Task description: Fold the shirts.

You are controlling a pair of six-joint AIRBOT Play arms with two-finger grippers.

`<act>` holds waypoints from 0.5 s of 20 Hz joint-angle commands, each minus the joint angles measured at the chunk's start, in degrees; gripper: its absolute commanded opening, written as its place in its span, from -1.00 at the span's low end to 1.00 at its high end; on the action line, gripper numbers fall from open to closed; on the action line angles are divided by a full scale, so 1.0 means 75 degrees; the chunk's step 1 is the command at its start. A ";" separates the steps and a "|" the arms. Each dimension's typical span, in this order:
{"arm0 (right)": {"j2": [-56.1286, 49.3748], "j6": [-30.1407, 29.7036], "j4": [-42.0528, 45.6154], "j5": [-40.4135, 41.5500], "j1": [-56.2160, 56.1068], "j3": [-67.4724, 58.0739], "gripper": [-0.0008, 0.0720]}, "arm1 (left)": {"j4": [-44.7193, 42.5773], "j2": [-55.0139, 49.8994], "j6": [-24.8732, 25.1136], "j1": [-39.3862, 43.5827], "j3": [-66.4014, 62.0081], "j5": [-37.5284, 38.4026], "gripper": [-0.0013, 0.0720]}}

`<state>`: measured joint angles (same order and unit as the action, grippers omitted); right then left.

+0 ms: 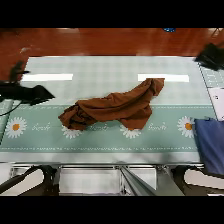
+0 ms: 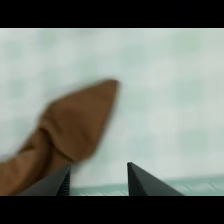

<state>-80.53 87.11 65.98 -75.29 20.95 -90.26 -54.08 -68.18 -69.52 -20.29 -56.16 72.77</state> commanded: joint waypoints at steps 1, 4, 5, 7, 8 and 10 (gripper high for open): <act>0.1201 0.0070 0.0431 0.0178 0.1005 0.2113 0.12 | 0.1364 0.0842 -0.0108 -0.1341 0.1241 0.0729 0.43; 0.2398 -0.0449 -0.0341 0.1478 0.1026 0.5310 0.12 | 0.2541 0.1169 0.0807 -0.1384 0.3319 0.0944 0.43; 0.2646 -0.0708 -0.0650 0.1661 0.1026 0.6018 0.12 | 0.2906 0.1137 0.1049 -0.1378 0.3850 0.0903 0.43; 0.2932 -0.1035 -0.0953 0.1731 0.1023 0.7009 0.12 | 0.3159 0.1058 0.1317 -0.1297 0.4447 0.0615 0.43; 0.2978 -0.1145 -0.1020 0.1716 0.1023 0.7291 0.12 | 0.3159 0.1023 0.1323 -0.1192 0.4587 0.0306 0.43; 0.2990 -0.1300 -0.1107 0.1574 0.0985 0.7685 0.12 | 0.3276 0.0970 0.1352 -0.0848 0.4648 -0.0522 0.42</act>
<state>-60.16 80.42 60.18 -64.29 28.23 -40.58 -33.08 -60.80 -61.41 -28.42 -25.30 74.94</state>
